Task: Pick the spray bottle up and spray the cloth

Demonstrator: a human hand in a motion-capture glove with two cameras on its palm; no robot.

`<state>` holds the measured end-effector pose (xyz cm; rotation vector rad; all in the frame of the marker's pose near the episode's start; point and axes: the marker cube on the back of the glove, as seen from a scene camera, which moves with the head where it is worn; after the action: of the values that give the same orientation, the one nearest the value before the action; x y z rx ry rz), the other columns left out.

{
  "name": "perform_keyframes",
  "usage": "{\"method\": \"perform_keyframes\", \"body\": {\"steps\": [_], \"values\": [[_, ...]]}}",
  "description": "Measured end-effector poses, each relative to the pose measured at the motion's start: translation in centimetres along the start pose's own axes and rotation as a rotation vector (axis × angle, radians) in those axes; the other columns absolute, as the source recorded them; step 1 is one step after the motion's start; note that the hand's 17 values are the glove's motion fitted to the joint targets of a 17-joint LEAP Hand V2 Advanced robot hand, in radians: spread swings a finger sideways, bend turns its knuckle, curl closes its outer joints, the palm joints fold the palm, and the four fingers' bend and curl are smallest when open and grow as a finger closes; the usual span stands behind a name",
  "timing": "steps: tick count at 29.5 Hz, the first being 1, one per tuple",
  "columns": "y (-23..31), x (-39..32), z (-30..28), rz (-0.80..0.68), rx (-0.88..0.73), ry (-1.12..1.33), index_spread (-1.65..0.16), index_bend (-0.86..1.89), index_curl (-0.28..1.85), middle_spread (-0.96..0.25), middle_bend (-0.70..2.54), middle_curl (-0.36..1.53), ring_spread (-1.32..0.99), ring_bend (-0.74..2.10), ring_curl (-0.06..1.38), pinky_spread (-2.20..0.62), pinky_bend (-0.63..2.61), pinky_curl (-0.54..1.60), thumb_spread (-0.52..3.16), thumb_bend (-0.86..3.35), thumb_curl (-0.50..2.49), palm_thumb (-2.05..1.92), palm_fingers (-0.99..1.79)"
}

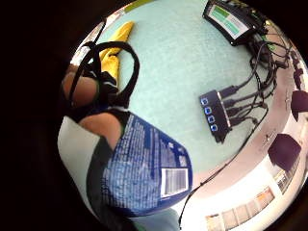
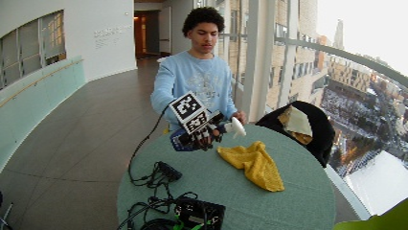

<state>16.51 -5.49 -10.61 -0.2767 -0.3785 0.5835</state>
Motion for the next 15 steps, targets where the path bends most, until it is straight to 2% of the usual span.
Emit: {"method": "perform_keyframes", "body": {"steps": [15], "values": [[-0.17,-0.17,0.24,0.013,-0.017,0.026,-0.26,0.08,0.2,-0.06,0.26,0.44,0.01,0.49,0.37,0.15,0.36,0.37,0.82,-0.03,0.67,0.84,1.03]]}}
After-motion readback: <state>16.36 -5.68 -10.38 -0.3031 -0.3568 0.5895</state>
